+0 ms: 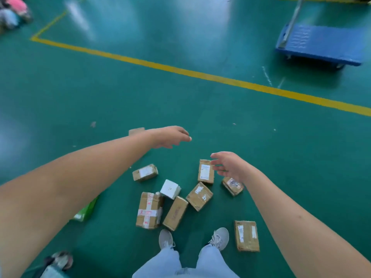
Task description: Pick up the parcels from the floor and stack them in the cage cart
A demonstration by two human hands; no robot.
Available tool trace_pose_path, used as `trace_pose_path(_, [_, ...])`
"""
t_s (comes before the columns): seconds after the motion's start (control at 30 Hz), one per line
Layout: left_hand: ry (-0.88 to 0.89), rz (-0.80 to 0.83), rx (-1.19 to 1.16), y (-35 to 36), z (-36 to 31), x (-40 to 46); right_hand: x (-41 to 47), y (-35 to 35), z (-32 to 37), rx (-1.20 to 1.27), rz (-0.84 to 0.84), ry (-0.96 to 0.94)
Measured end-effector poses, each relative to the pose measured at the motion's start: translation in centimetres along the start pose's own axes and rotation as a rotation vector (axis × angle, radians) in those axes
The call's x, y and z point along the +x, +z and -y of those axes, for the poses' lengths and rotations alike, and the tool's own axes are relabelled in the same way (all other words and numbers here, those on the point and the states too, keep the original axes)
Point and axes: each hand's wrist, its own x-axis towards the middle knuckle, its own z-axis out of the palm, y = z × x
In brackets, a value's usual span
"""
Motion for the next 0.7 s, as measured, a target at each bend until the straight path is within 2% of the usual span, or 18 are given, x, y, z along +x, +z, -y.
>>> trace_pose_path(0.2, [-0.15,-0.116,-0.201,-5.3,10.7,-4.0,1.4,8.6,4.9,-0.172,0.147,-0.046])
trace_pose_path(0.37, [-0.195,-0.199,-0.304,-8.7,19.2,-7.7,1.6,17.1,7.7,-0.283,0.217,-0.067])
trace_pose_path(0.5, [-0.215,-0.213,-0.339,-10.2,26.0,-9.3,3.0,24.1,8.4,-0.345,0.238,-0.066])
trace_pose_path(0.7, [-0.278,-0.163,-0.441,-12.4,39.5,-8.9,6.5,38.3,7.5,-0.496,0.29,-0.015])
